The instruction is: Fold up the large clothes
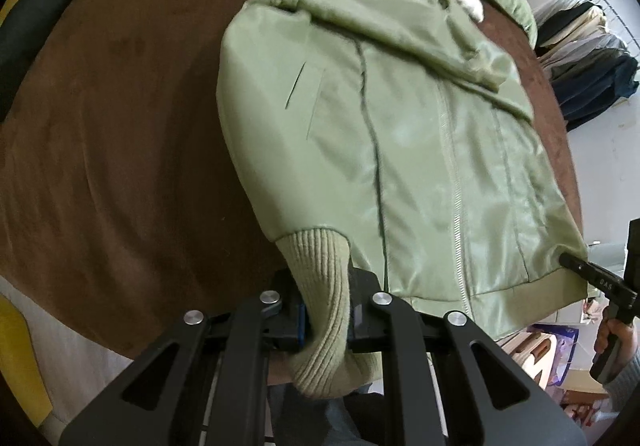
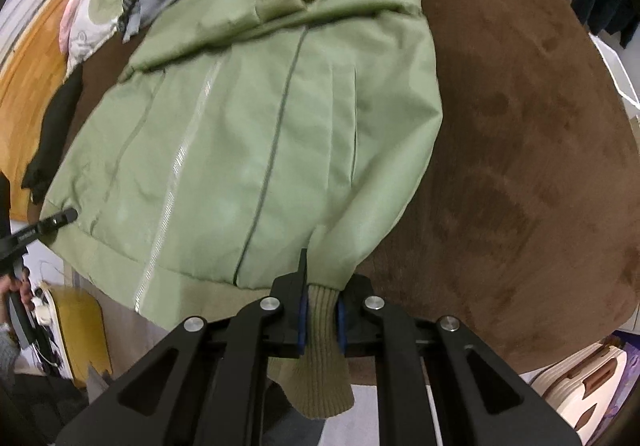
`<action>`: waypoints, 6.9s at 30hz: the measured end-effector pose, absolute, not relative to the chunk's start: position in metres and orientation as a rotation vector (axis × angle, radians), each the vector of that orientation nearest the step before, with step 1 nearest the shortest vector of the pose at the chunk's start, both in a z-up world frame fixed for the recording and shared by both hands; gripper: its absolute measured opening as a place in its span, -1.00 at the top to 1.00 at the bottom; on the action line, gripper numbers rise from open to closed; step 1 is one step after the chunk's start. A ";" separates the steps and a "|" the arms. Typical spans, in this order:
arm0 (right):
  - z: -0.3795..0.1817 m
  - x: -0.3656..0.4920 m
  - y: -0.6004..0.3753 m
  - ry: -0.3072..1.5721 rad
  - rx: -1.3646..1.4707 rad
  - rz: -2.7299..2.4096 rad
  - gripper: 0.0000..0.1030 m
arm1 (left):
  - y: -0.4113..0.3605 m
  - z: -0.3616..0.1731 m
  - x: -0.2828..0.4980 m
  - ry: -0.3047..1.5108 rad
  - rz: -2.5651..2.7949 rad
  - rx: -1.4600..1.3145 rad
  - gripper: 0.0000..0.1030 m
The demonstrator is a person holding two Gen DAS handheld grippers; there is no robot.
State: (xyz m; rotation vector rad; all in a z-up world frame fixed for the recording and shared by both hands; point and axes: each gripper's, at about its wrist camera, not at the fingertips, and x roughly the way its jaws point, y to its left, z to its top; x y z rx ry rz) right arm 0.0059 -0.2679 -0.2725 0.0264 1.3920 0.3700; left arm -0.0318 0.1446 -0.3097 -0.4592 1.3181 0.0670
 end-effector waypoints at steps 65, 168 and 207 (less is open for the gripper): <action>-0.360 0.442 -0.205 1.120 0.114 0.218 0.79 | 0.223 -0.382 0.408 1.064 0.124 -0.282 0.60; -0.306 0.349 -0.202 1.075 0.031 0.109 -0.89 | 0.144 -0.375 0.367 1.116 -0.016 -0.230 -0.87; -0.394 0.268 -0.298 1.018 1.067 0.040 -0.81 | 0.141 -0.416 0.350 1.115 0.015 -0.130 -0.89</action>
